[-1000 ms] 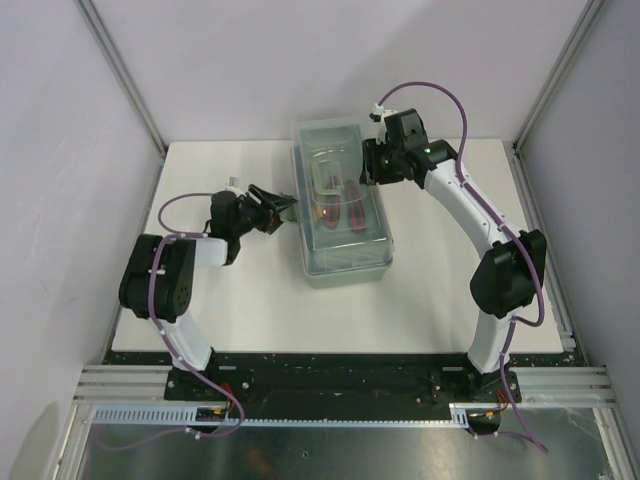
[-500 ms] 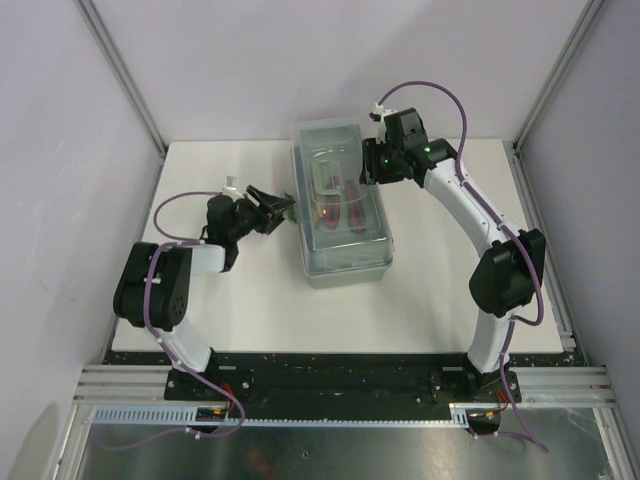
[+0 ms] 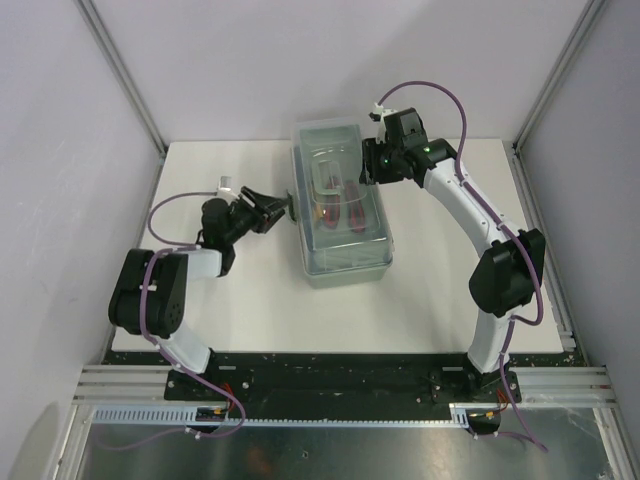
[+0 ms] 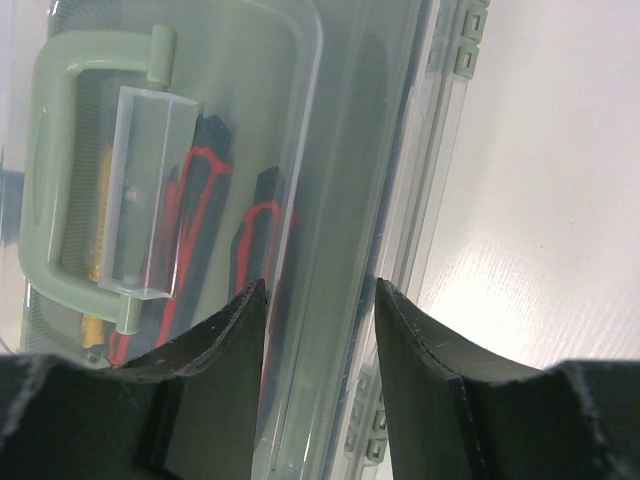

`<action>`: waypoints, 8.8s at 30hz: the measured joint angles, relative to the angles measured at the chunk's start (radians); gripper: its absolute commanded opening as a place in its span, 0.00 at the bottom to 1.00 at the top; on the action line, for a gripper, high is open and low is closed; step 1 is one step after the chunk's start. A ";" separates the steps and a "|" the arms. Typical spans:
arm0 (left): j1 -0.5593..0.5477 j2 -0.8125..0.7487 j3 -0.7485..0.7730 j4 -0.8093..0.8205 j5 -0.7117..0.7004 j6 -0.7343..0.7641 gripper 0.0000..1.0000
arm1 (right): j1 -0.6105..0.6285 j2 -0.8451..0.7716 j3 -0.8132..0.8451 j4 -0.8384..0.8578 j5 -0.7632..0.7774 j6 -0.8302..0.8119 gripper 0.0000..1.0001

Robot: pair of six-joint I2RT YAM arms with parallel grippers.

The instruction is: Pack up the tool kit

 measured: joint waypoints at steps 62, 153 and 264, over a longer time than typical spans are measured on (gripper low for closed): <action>-0.014 0.399 0.041 0.515 0.001 -0.319 0.67 | -0.005 -0.010 -0.025 0.027 -0.004 0.002 0.41; -0.092 -0.020 0.081 0.092 -0.109 0.134 0.47 | -0.016 0.007 -0.010 0.023 -0.011 0.005 0.41; -0.042 0.158 0.125 -0.185 -0.180 0.181 0.10 | -0.043 0.049 -0.015 0.088 -0.054 0.087 0.44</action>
